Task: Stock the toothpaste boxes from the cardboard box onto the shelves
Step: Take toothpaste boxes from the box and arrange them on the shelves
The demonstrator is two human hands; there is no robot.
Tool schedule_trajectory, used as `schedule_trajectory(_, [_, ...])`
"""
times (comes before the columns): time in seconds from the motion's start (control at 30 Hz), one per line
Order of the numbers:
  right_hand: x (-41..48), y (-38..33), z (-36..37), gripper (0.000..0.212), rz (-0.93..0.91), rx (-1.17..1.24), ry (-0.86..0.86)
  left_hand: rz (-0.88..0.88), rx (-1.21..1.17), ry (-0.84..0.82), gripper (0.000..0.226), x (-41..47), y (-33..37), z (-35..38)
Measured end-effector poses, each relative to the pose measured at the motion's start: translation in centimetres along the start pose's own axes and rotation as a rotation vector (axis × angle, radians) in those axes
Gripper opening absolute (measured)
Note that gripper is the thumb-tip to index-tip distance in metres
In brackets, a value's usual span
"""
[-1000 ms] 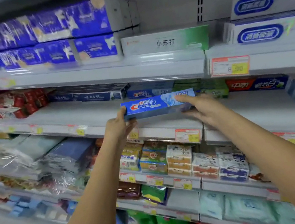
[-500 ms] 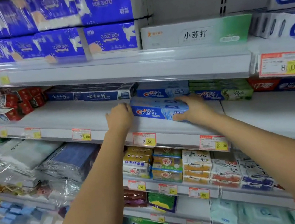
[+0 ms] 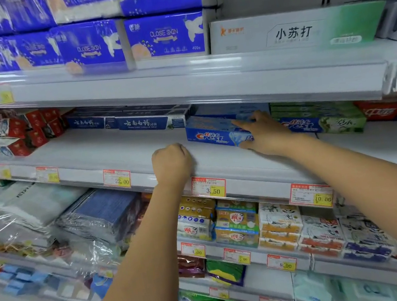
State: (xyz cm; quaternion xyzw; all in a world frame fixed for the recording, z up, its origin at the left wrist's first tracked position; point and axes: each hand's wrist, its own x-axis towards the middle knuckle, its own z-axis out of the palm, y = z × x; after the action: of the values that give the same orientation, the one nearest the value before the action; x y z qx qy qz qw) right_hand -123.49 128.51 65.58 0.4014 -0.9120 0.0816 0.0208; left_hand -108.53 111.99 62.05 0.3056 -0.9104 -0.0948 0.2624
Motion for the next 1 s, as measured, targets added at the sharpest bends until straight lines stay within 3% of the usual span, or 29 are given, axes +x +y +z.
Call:
schedule_trajectory(0.3, [0.8,-1.6,0.6,0.058,0.06,-0.125,0.121,-0.032,-0.001,0.008,0.035,0.0,-0.1,0.1])
schedule_trajectory(0.63, [0.3,-1.7,1.0,0.058,0.157,-0.048,0.12,-0.036,0.014,-0.027,0.032,0.0,0.2,-0.4])
schedule_trajectory(0.77, [-3.5,-1.6,0.2,0.049,-0.039,0.12,0.234,-0.054,-0.267,0.003,0.033,-1.2,0.6,-1.0])
schedule_trajectory(0.9, [-10.7,-1.3,-1.1,0.022,-0.22,0.228,0.376,0.178,-0.636,0.139,0.026,-6.5,4.8,-1.4])
schedule_trajectory(0.97, [-14.5,-0.2,-1.3,0.027,-0.21,0.236,0.431,0.25,-0.745,0.129,0.018,-9.9,7.4,-1.2])
schedule_trajectory(1.0, [-16.2,0.6,-1.1,0.032,-0.199,0.238,0.458,0.26,-0.781,0.1,0.026,-11.6,8.4,-0.6])
